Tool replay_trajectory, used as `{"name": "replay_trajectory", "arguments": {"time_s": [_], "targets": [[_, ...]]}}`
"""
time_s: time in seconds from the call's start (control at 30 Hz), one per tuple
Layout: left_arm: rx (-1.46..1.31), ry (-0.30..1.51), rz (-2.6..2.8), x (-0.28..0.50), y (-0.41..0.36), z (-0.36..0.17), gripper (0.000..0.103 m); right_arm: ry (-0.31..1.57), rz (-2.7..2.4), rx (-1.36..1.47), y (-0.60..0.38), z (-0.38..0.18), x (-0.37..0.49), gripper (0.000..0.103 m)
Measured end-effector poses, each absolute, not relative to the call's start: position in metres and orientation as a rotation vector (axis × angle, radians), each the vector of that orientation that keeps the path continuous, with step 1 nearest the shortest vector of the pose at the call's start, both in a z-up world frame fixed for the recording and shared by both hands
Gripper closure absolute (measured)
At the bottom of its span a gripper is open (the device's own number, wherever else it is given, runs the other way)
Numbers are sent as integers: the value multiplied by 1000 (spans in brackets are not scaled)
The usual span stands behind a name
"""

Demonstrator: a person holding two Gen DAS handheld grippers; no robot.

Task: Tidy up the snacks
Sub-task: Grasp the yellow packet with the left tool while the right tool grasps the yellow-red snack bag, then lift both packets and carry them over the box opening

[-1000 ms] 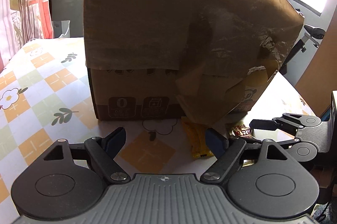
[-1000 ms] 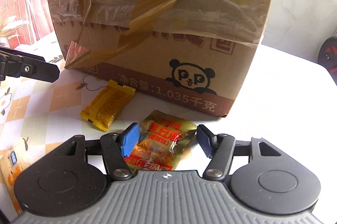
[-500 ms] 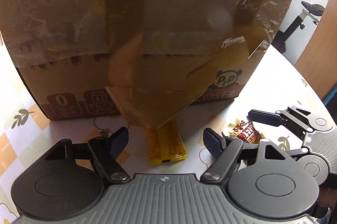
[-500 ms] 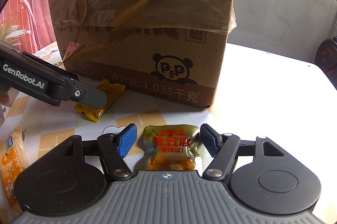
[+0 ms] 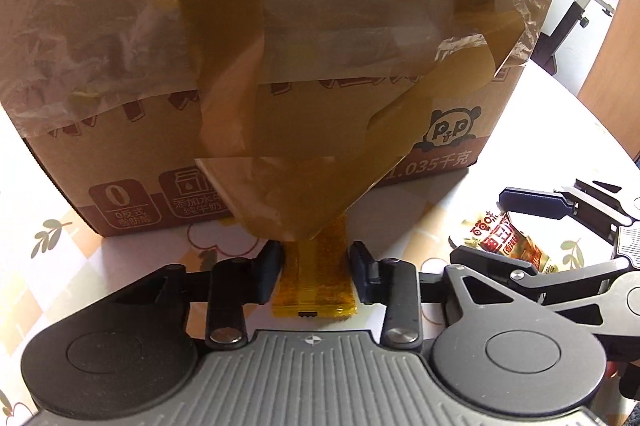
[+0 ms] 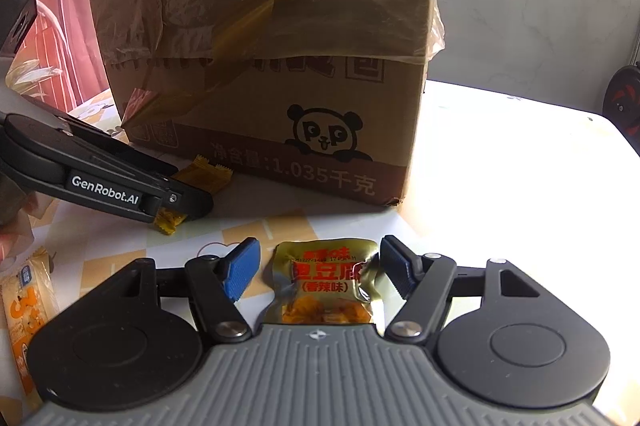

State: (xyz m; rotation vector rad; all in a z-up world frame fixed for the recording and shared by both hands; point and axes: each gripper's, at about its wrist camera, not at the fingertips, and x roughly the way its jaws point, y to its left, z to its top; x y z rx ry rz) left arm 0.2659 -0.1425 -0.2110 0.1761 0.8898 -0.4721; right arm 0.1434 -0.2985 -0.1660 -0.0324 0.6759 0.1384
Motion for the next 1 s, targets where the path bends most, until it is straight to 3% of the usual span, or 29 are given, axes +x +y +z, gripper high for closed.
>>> {"name": "replay_trajectory", "arguments": {"time_s": [1.0], "targets": [[-94, 876, -427, 244, -76, -222, 66, 684, 93, -69, -288, -167, 123, 39]]}}
